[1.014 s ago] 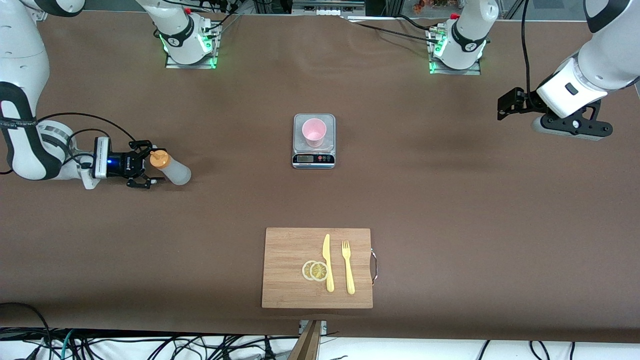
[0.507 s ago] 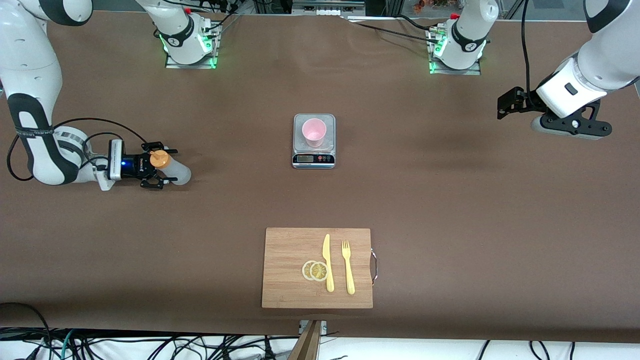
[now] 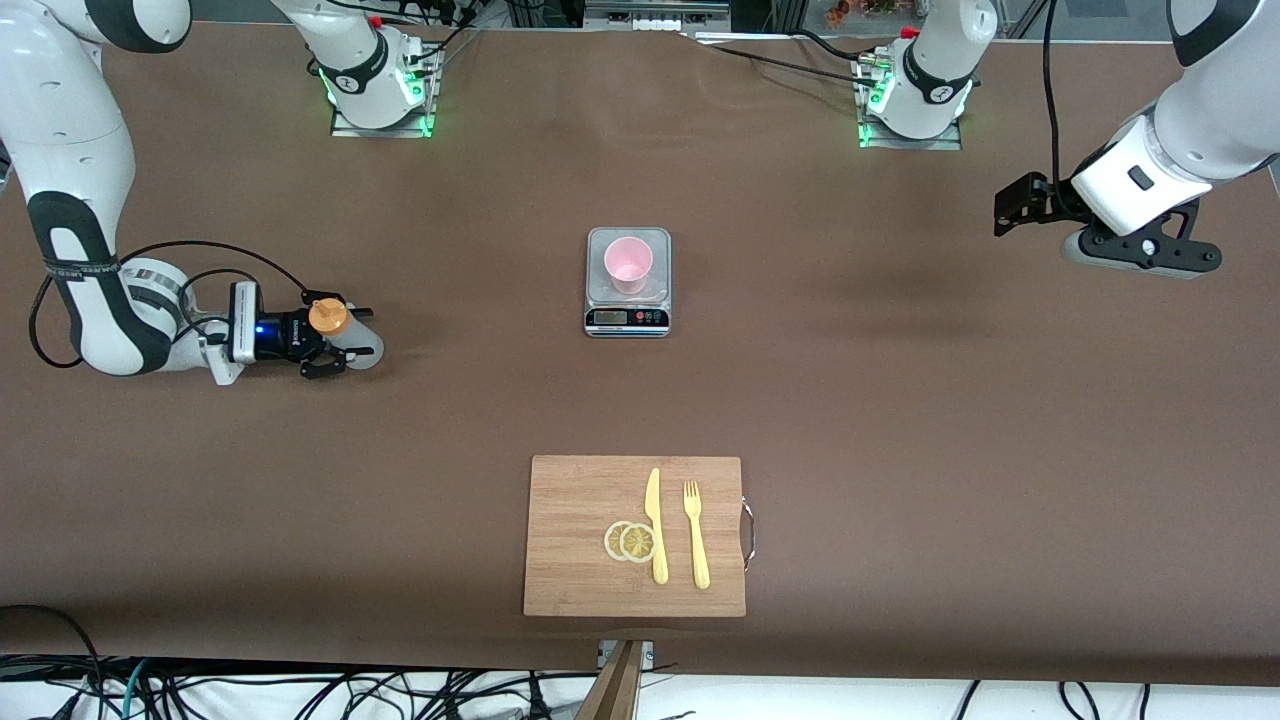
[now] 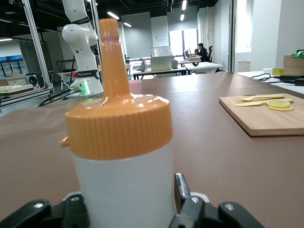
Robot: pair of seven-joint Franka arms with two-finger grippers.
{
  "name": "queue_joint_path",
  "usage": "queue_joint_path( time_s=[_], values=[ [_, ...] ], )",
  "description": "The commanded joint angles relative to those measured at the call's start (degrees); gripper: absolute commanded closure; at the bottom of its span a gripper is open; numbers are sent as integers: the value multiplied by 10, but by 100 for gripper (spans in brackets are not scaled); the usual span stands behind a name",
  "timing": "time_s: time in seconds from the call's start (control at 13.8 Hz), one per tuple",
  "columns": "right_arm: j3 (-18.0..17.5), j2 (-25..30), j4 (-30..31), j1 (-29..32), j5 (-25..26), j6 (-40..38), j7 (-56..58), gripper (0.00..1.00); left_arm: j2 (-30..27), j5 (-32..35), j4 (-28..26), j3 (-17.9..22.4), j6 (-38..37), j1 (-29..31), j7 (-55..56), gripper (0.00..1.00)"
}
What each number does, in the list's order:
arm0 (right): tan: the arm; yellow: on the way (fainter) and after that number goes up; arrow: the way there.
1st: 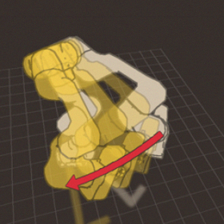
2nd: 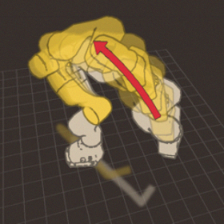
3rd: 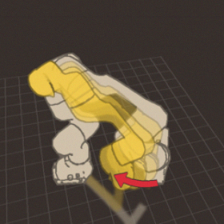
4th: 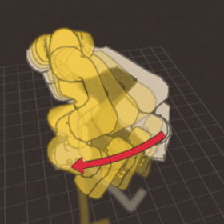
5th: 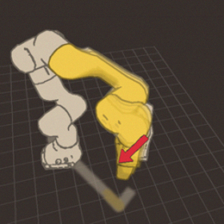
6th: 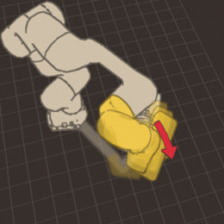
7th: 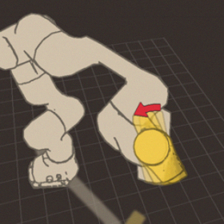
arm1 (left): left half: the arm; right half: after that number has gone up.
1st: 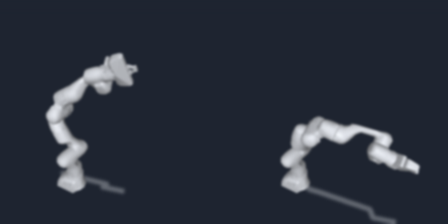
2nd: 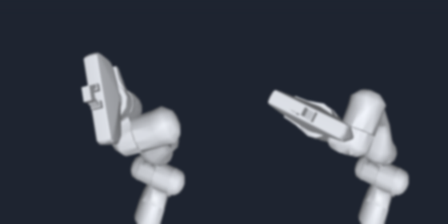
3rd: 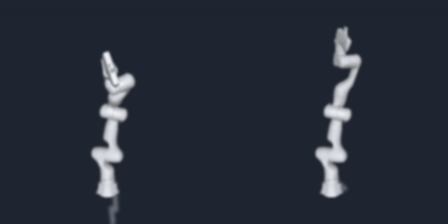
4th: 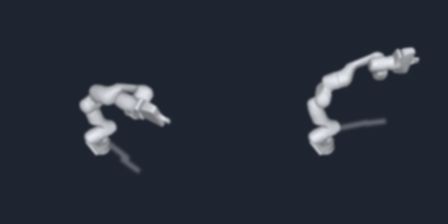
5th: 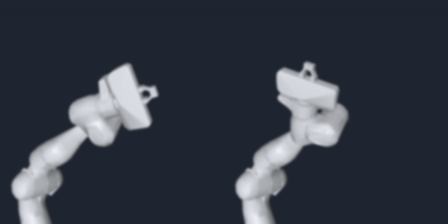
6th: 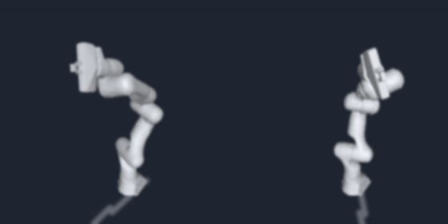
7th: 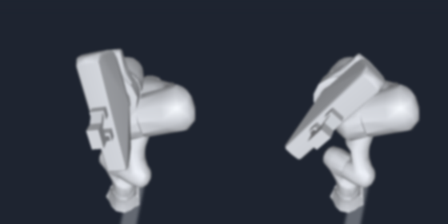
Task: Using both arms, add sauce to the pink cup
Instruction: 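Lift the sauce bottle with the right gripper toward the scale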
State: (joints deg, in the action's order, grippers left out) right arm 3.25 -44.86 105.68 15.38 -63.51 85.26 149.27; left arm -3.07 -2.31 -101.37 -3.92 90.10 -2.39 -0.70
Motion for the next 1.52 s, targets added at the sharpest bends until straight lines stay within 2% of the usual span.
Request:
queue_joint_path(
  time_s=[0.0,0.29,0.58,0.72,1.01,1.45],
  values=[
    [-1,-5,-9,0,-19,-4,-4,87,3,11,13,1,-12,-2,4,0],
    [0,1,-40,-3,-18,1,-58,100,3,11,13,1,-12,-2,4,0],
    [0,22,-66,-31,-14,34,-172,100,3,11,13,1,-13,-2,4,0],
    [3,47,-68,-58,-9,83,-219,100,3,11,12,1,-16,-2,3,0],
    [3,95,-72,-125,43,159,-288,100,3,11,13,1,-25,0,3,0],
    [4,139,-85,-242,137,278,-366,100,3,10,12,1,-28,0,1,0]
  ],
)
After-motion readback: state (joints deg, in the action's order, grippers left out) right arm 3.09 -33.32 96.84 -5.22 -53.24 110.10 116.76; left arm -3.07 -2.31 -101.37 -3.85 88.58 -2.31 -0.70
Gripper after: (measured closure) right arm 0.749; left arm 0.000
